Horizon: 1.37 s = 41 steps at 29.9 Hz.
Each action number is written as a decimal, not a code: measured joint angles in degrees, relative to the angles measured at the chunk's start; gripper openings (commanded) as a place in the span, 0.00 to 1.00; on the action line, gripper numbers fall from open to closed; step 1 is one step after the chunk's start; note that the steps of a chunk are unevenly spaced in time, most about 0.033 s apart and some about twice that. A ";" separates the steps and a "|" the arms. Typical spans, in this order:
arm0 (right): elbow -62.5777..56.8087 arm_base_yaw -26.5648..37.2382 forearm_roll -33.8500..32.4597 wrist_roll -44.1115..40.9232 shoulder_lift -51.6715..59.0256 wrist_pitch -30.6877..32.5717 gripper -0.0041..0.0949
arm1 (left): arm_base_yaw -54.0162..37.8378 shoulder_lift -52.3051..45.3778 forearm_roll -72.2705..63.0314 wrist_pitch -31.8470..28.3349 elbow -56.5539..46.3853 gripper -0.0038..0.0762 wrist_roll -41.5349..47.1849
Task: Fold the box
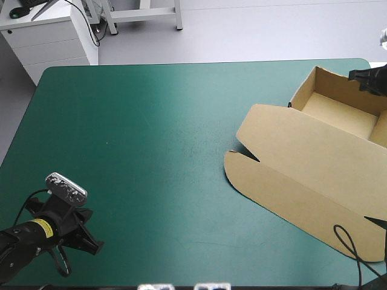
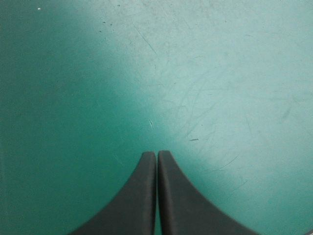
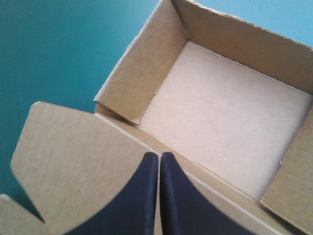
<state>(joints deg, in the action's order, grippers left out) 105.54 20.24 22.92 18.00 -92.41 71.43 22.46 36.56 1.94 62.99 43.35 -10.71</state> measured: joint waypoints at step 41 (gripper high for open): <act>-73.42 -20.48 -3.23 4.46 72.73 -18.26 0.04 | 0.00 0.00 -2.93 -7.47 -9.35 0.04 0.88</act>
<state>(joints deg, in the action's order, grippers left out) 32.12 -0.25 19.70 22.46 -19.69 53.17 22.46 36.56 -0.99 55.53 34.00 -9.83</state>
